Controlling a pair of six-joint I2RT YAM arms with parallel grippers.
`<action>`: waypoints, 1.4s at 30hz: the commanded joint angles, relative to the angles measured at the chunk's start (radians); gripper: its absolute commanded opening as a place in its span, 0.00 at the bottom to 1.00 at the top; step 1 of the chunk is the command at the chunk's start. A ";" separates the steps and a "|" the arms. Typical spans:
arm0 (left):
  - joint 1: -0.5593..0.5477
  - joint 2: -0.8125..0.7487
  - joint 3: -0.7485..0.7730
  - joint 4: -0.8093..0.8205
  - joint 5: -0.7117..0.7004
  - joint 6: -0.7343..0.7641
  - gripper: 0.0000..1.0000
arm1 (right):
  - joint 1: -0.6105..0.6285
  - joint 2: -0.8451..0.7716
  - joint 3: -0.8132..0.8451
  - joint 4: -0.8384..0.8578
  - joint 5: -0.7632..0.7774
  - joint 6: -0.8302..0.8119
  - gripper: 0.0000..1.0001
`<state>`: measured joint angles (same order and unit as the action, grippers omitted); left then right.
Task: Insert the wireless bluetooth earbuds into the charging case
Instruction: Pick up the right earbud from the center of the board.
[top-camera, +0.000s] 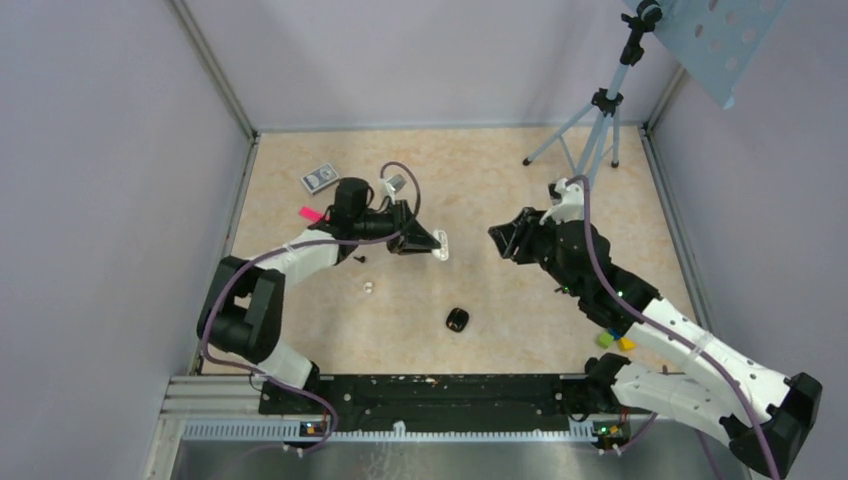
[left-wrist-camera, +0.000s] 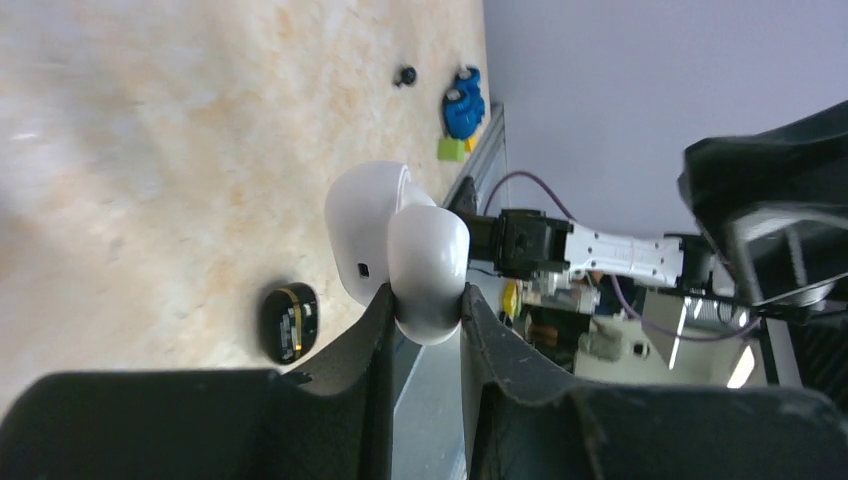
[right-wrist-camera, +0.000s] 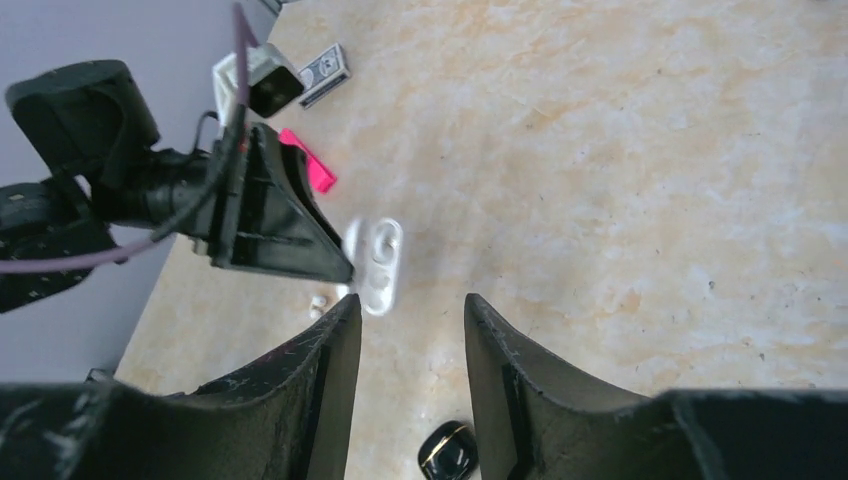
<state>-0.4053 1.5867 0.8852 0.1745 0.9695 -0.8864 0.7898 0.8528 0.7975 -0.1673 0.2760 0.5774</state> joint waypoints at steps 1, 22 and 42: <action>0.169 -0.153 -0.030 -0.159 0.010 0.108 0.00 | 0.009 -0.023 -0.058 -0.022 -0.039 -0.031 0.42; 0.654 -0.473 0.039 -0.512 -0.237 -0.003 0.00 | 0.338 1.008 0.464 0.146 -0.155 -0.235 0.46; 0.733 -0.481 0.017 -0.541 -0.148 0.028 0.00 | 0.294 1.264 0.617 0.268 -0.137 -0.177 0.45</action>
<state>0.3168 1.1145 0.8940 -0.3794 0.7959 -0.8806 1.1019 2.0823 1.3720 0.0631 0.1242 0.3771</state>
